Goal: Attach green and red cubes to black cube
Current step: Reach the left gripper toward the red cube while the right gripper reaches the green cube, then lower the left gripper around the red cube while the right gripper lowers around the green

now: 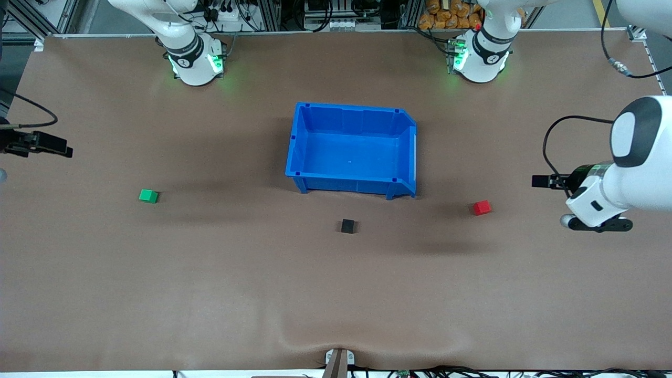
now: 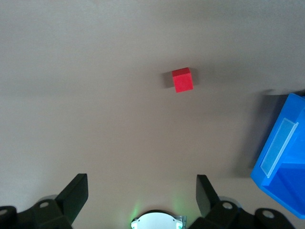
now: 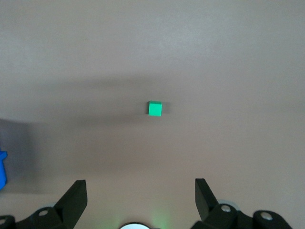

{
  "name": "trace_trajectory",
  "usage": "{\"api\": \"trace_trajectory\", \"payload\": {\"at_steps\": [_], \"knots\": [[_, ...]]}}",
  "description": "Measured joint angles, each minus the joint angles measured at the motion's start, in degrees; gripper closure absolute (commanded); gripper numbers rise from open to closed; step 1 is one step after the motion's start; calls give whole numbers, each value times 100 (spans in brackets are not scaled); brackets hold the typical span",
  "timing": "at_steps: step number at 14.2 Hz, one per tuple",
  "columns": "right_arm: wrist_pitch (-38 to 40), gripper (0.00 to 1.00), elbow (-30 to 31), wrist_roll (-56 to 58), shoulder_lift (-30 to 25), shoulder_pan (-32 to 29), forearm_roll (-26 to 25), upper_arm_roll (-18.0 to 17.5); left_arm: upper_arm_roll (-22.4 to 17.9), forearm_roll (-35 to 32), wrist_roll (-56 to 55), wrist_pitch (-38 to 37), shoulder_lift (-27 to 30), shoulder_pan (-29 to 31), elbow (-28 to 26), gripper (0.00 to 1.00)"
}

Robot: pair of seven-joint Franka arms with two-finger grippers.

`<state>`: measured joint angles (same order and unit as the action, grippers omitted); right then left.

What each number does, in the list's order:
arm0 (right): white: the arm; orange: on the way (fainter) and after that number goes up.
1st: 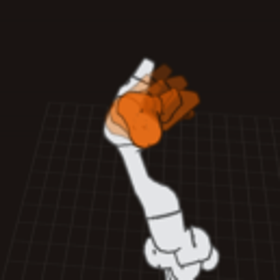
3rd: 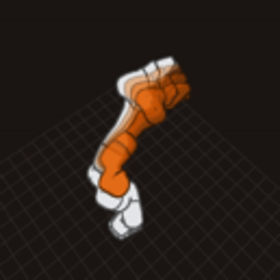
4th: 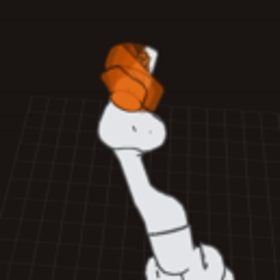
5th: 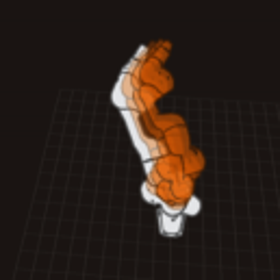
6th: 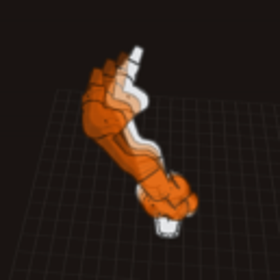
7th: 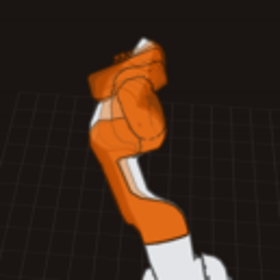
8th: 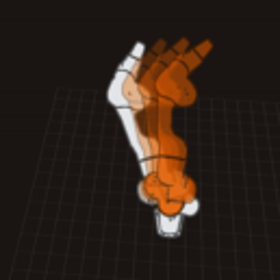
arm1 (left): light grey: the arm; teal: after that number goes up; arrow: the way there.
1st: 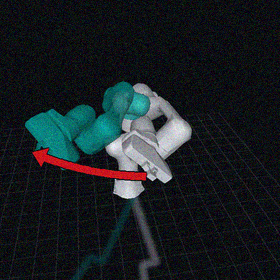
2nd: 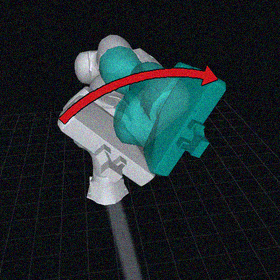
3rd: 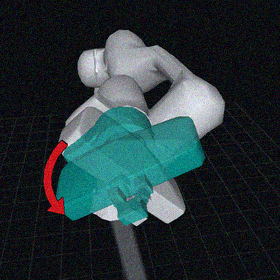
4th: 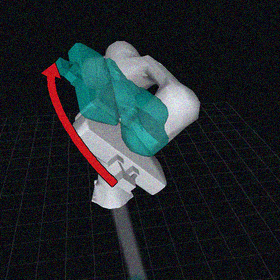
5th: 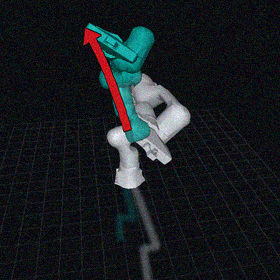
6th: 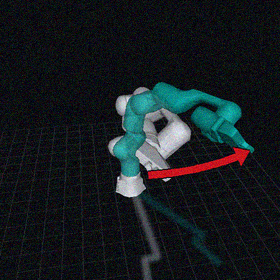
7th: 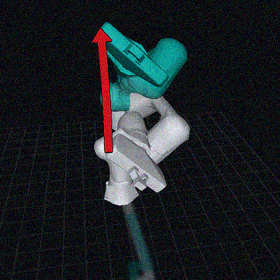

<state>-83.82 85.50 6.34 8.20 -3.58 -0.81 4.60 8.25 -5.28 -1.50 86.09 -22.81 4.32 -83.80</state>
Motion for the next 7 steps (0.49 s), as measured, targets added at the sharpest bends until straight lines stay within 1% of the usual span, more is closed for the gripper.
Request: {"api": "trace_trajectory", "payload": {"at_steps": [5,7], "knots": [[-258,0,19,0,356,-28,-2,5,75,0,-11,341,-137,-23,-4,0],[-277,0,36,0,500,-65,0,11,136,1,-23,581,-146,-70,-169,0]]}}
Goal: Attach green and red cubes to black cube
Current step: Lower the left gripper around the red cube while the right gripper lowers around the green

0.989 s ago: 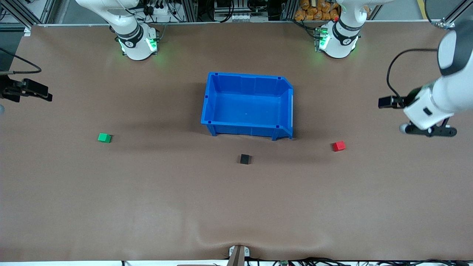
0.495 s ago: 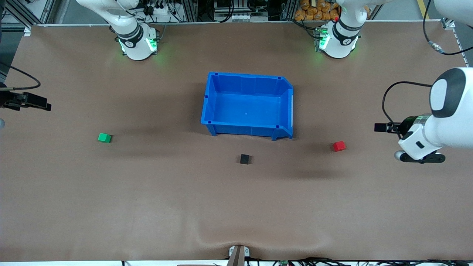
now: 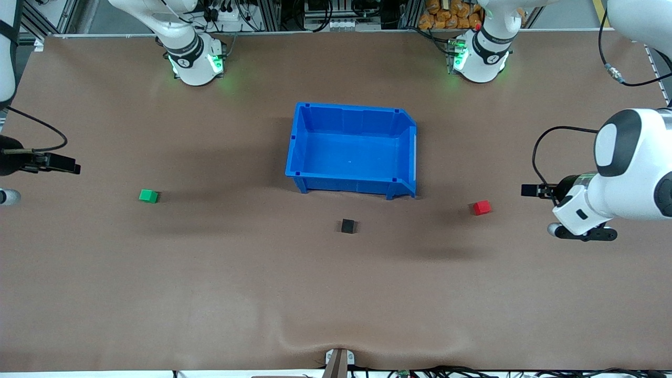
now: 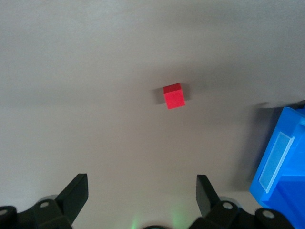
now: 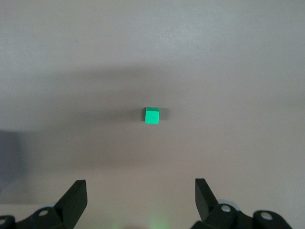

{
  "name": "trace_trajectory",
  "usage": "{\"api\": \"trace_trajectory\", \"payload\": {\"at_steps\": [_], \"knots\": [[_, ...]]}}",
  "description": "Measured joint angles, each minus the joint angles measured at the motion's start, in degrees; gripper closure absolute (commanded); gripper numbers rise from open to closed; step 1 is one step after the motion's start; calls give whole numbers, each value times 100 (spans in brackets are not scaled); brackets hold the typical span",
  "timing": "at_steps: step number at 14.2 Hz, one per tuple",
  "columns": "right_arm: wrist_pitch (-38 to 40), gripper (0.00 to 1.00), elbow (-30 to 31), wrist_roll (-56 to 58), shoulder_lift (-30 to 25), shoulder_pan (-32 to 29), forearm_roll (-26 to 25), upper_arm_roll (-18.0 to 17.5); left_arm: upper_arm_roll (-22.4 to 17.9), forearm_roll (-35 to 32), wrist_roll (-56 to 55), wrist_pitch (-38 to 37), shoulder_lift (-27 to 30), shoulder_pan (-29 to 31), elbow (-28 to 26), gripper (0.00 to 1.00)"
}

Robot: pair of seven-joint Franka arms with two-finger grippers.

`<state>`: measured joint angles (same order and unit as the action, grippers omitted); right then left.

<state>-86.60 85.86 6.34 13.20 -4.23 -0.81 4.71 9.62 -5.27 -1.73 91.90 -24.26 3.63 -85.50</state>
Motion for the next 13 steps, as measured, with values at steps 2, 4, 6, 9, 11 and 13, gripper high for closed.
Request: {"api": "trace_trajectory", "payload": {"at_steps": [2,4,6,9,11,13], "knots": [[-28,0,12,0,176,-44,1,1,45,0,-168,370,13,-125,-316,0],[-41,0,16,0,324,-62,2,1,109,0,-280,919,117,-183,-793,0],[-48,0,16,-2,401,-62,2,1,114,0,-285,1551,329,-182,-1350,0],[-42,0,34,-4,489,-64,3,1,102,0,-286,2368,547,-111,-1945,0],[-47,0,55,-4,629,-78,3,1,96,0,-380,2985,551,-65,-2265,0],[-78,0,66,-5,816,-101,3,3,91,1,-812,3519,534,-48,-2598,0]]}}
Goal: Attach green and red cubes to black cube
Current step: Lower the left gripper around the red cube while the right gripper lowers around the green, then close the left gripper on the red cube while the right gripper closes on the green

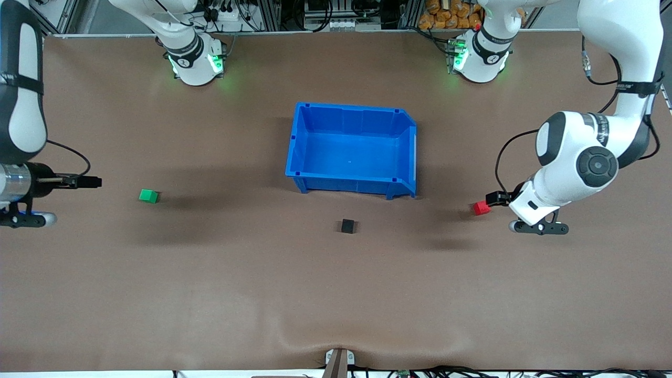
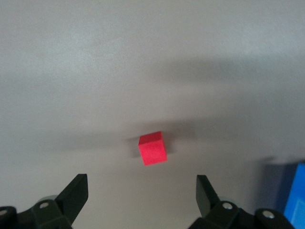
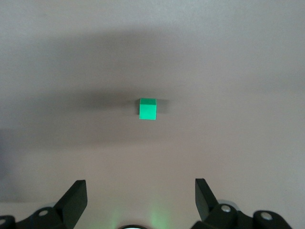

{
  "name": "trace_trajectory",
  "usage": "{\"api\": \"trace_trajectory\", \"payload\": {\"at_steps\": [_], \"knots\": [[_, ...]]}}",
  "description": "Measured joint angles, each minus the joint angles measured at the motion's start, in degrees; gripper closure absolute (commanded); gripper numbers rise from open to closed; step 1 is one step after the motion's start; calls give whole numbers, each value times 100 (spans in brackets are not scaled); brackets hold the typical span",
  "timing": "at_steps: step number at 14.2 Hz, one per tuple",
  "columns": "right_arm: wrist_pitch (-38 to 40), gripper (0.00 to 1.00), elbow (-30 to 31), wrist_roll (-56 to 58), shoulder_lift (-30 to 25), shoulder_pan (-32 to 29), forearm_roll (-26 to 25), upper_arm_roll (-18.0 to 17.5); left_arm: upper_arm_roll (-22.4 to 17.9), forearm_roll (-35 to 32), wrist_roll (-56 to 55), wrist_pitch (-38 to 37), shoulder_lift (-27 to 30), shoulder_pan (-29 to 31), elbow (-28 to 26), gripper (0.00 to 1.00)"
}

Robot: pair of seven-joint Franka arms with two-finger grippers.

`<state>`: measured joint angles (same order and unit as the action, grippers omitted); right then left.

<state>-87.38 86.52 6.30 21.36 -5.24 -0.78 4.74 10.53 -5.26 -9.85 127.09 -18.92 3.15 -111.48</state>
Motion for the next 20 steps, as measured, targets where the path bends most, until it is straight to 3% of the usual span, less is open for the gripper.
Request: {"api": "trace_trajectory", "payload": {"at_steps": [6,14,20], "knots": [[-470,0,48,0,424,-51,2,1,11,0,-1553,671,-390,-21,-196,0],[-2265,0,1231,-1,486,-51,156,0,5,0,-1652,781,-917,-19,-233,0],[-3125,0,1813,-1,558,-51,185,-4,-20,0,-1652,921,-1129,-12,-234,0]]}}
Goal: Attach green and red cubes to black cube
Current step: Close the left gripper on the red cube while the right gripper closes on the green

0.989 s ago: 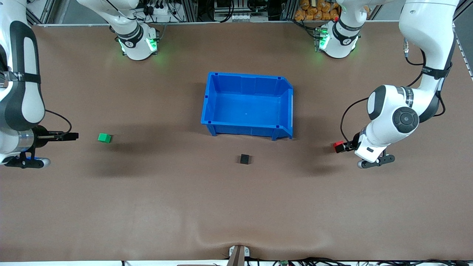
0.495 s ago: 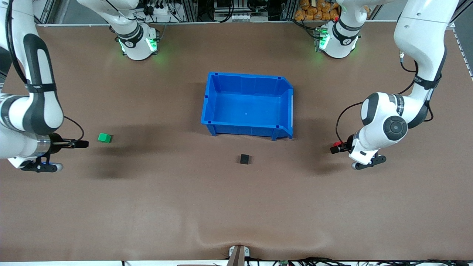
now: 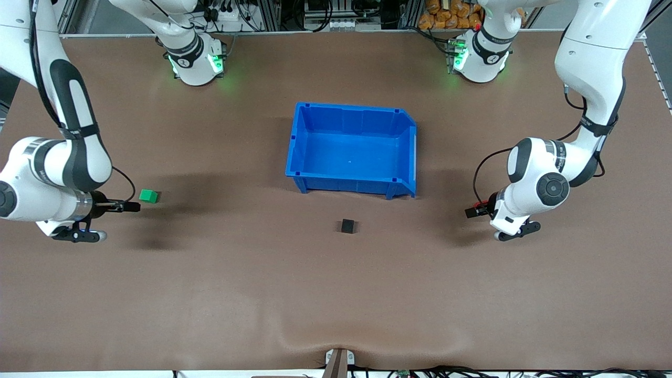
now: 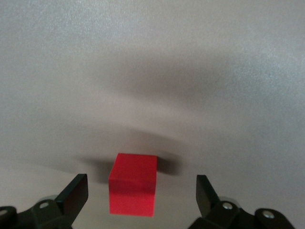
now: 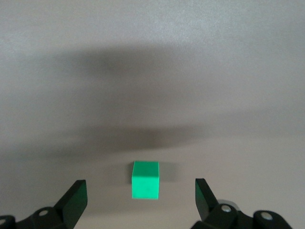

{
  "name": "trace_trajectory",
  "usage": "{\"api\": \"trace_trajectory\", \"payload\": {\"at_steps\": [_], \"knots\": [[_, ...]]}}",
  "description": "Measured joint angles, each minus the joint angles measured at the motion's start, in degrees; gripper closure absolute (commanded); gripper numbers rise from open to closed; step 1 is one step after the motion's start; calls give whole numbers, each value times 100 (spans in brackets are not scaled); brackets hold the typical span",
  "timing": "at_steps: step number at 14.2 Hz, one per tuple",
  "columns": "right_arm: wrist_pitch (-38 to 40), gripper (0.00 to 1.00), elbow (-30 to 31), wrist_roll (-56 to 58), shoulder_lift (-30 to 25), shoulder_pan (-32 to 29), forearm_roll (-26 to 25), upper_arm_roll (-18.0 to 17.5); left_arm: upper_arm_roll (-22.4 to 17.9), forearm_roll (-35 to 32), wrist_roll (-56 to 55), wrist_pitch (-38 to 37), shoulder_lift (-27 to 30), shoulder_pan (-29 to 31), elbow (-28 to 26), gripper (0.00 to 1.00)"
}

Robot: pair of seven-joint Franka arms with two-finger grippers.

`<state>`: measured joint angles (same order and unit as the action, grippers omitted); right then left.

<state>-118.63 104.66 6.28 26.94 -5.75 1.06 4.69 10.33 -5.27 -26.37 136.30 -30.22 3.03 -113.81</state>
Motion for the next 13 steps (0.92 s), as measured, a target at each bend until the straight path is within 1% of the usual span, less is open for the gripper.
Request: {"api": "trace_trajectory", "payload": {"at_steps": [2,4,5,8,9,11,13], "knots": [[-362,0,210,0,47,0,0,-2,-13,0,0,82,-20,1,0,0],[-575,0,359,0,76,0,1,-1,-21,0,0,110,-20,3,0,15],[-658,0,417,-1,77,0,1,-1,-23,0,0,111,-21,4,0,21],[-861,0,600,-5,79,0,1,0,-23,0,-2,111,-21,4,0,30],[-936,0,673,-5,79,0,1,-1,-23,0,-2,111,-21,4,0,36],[-1138,0,855,-6,80,0,2,0,-23,0,-3,112,-21,4,0,57],[-1288,6,1012,-7,83,0,2,0,-23,0,-3,112,-21,4,0,73]]}}
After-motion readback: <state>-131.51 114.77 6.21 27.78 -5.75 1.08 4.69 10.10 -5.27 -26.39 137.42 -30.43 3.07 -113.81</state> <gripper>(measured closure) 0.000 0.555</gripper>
